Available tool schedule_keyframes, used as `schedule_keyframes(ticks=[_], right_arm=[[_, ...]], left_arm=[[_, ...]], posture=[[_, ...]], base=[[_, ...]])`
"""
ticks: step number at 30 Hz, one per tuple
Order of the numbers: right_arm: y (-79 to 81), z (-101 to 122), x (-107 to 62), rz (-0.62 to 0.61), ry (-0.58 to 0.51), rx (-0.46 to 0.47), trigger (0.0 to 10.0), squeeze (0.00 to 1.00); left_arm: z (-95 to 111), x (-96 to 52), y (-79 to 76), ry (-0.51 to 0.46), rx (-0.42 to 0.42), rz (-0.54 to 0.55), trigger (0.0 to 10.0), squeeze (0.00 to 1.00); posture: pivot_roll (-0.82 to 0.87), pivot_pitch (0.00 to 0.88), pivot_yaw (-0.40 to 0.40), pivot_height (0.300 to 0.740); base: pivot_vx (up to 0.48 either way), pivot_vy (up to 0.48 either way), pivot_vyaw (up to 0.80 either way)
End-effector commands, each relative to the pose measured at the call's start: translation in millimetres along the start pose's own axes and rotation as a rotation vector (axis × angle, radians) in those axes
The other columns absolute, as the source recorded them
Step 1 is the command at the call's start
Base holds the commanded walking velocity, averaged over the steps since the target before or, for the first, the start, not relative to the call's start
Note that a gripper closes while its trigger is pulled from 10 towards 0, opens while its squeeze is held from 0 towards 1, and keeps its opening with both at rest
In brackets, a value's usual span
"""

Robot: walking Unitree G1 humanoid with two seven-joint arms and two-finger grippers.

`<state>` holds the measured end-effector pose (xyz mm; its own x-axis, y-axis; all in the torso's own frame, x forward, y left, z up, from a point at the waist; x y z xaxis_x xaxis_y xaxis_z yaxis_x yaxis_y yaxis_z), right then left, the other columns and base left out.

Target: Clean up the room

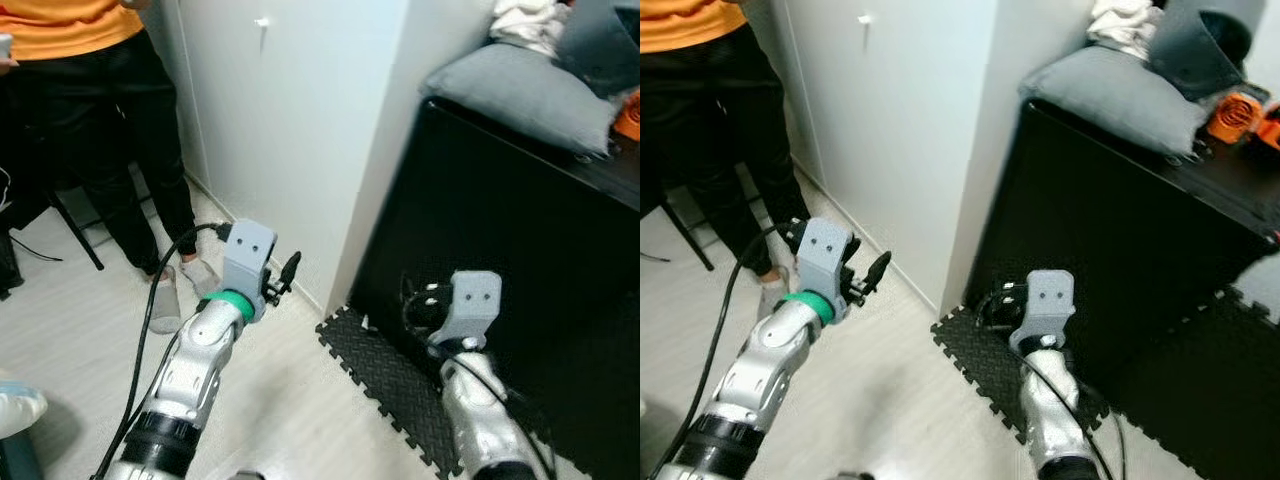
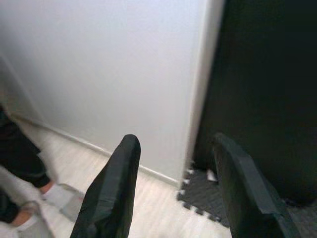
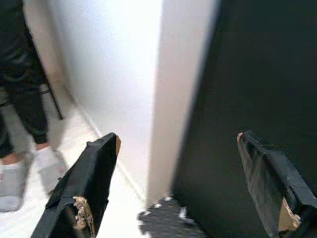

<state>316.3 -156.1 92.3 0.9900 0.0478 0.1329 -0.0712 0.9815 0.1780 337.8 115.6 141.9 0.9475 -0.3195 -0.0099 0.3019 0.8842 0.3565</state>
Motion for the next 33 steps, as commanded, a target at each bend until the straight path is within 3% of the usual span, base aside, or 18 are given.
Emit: schedule_keyframes(ticks=[1,7,13,20,28,33], right_arm=[[-8.4,-5,-4.7,-0.025,0.024,-0.013,10.0,0.00],[-1.6,-4,-0.8,0.004,0.024,-0.027,10.0,0.00],[28.2,13,12.7,0.132,-0.085,-0.117,10.0,0.00],[50.1,22,27.6,0.171,-0.114,-0.100,10.0,0.00],[53.5,21,30.9,0.166,-0.112,-0.110,10.0,0.00],[43.4,16,27.1,0.124,-0.095,-0.127,10.0,0.00]], left_arm=[[-3,-0.8,-6.9,0.009,0.004,-0.018,10.0,0.00],[-10,-5.3,-3.4,0.031,0.013,-0.005,10.0,0.00],[-27,-20.9,15.3,0.081,0.067,0.072,10.0,0.00],[-32,-26.6,23.5,0.097,0.074,0.110,10.0,0.00],[-32,-24.5,28.1,0.103,0.069,0.143,10.0,0.00],[-33,-24.3,31.2,0.111,0.058,0.145,10.0,0.00]], posture=[[0.01,0.110,0.011,0.726],[0.02,0.112,0.005,0.726],[0.06,0.115,-0.022,0.726],[0.07,0.112,-0.037,0.726],[0.07,0.107,-0.042,0.726],[0.06,0.101,-0.040,0.726]], base=[[0.420,0.000,0.00],[0.411,0.000,0.00],[0.397,0.000,0.00],[0.365,0.000,0.00],[0.120,0.000,0.00],[0.000,0.000,0.78]])
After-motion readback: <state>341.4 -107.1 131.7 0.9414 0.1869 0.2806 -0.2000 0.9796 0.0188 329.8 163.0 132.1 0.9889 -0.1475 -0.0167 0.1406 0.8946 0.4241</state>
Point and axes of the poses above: a point about 5 cm out from each wrist's last joint towards the gripper, its own x axis pointing out of the wrist towards the gripper, its own z axis along the axis of the wrist's last joint, y = z × x, the point moved 1 cm from there along x, pointing out of the wrist towards the gripper, and after that the axes turned 13 degrees about x, right-handed, at the moved point
